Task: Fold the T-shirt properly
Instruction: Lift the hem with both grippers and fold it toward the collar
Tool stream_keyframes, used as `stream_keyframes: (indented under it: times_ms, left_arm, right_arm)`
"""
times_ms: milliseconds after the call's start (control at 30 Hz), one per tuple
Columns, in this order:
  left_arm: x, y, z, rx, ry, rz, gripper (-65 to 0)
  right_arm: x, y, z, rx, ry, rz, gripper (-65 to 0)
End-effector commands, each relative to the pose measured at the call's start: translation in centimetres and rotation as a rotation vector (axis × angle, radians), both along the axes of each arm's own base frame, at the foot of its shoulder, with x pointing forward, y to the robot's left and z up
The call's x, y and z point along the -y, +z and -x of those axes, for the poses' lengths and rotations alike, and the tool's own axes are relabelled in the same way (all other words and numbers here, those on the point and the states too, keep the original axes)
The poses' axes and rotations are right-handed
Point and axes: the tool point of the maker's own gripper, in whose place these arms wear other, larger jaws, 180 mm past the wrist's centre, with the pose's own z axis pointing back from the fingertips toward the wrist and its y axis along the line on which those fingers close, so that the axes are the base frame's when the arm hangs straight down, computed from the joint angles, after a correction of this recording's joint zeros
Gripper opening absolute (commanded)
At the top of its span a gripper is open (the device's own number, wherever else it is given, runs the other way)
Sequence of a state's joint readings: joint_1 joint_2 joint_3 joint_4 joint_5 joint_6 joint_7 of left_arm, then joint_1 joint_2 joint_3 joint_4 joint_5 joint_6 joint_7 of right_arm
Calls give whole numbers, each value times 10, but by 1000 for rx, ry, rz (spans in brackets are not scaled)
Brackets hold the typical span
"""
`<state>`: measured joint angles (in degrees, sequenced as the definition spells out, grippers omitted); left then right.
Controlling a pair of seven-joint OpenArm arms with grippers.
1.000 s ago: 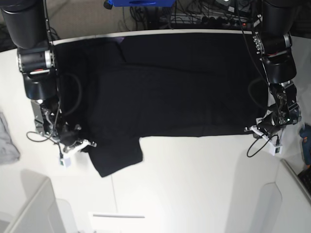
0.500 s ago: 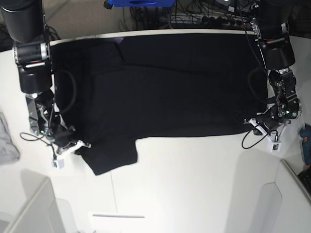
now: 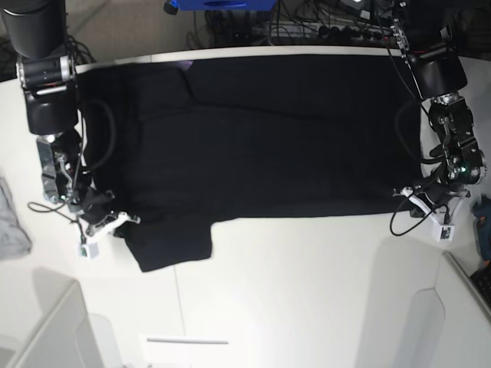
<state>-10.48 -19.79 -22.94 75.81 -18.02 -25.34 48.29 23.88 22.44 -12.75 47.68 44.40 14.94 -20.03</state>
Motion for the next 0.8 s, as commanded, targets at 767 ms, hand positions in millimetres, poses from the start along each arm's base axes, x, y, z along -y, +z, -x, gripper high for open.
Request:
stream_keyframes:
  times_ms: [767]
  left_arm:
    - [12,41,35,160,-24,95,-650]
  right_arm:
    - [17,31,24,117,-39,-29,-650]
